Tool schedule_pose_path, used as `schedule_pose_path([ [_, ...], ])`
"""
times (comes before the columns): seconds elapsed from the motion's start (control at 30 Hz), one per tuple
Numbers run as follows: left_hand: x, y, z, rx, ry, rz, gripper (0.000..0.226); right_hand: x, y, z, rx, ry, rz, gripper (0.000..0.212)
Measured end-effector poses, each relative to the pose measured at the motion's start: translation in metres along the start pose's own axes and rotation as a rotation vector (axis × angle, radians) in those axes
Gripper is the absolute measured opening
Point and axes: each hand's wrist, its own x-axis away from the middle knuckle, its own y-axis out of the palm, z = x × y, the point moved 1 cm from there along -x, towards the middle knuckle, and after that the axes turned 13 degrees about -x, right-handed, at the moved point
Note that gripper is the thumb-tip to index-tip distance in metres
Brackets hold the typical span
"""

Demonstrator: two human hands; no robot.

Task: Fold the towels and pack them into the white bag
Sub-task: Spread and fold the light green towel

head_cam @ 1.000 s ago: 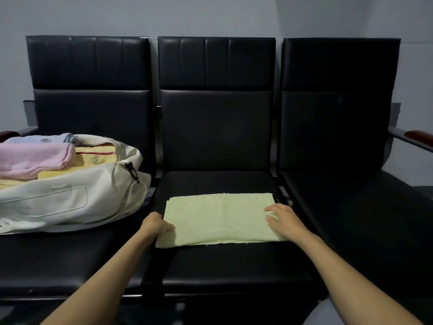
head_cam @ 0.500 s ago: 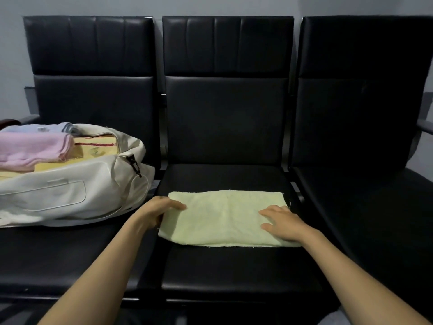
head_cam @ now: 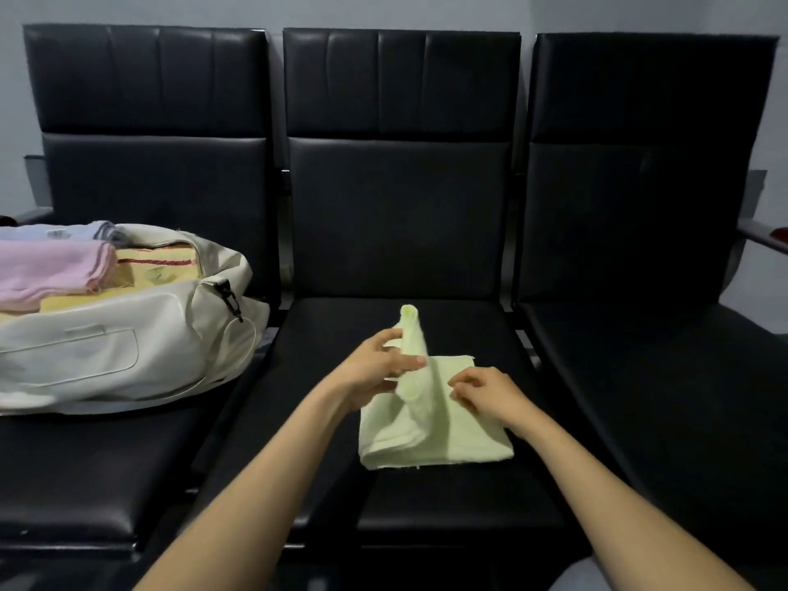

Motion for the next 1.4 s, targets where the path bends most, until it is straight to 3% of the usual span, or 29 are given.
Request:
schedule_pose_path([
  [0.2,-0.018,0.057,-0.016,0.001,-0.062,-0.086,0.057,0.001,-0.015,0.012,-0.475,0.224,0.023,0.033],
  [0.3,-0.019,0.06,-0.016,0.028,-0.087,-0.101,0.048,-0.003,-0.024,0.017,-0.346,0.232,0.122,0.04],
  [0.43,-0.017,0.039,-0.014,-0.125,-0.043,0.083,0.031,0.001,-0.022,0.018,-0.084,0.171,0.066,0.025],
  [0.63,-0.016,-0.006,-0.033,-0.473,-0.136,0.338,0.035,0.002,-0.024,0.003,-0.146,0.172,0.11,0.025],
  [0.7,-0.012,-0.012,-0.038,-0.547,-0.247,0.291,0.043,0.003,-0.025,0.008,0.007,0.218,0.074,0.029],
  [0.8,-0.012,-0.015,-0.045,-0.555,-0.363,0.214,0.032,0.004,-0.024,0.017,0.206,0.239,0.062,0.033],
  [0.93,-0.016,-0.017,-0.05,-0.47,-0.373,0.16,0.049,-0.005,-0.02,0.019,0.117,0.247,0.115,0.04],
  [1.0,-0.015,-0.015,-0.05,-0.467,-0.38,0.143,0.047,-0.005,-0.017,0.015,0.119,0.285,0.096,0.045],
  [1.2,-0.015,-0.012,-0.05,-0.307,-0.351,0.07,0.036,-0.021,-0.008,0.024,-0.018,0.353,-0.014,0.095],
  [1.23,-0.013,-0.011,-0.048,-0.247,-0.339,0.056,0.033,-0.022,-0.008,0.024,-0.078,0.356,-0.012,0.088],
  [1.33,-0.006,-0.012,-0.039,-0.123,-0.309,0.038,0.028,-0.001,-0.012,-0.002,-0.366,0.323,-0.025,0.025],
  [1.4,-0.001,-0.016,-0.03,-0.107,-0.227,0.054,0.022,0.0,-0.018,-0.006,-0.513,0.251,0.0,0.033],
])
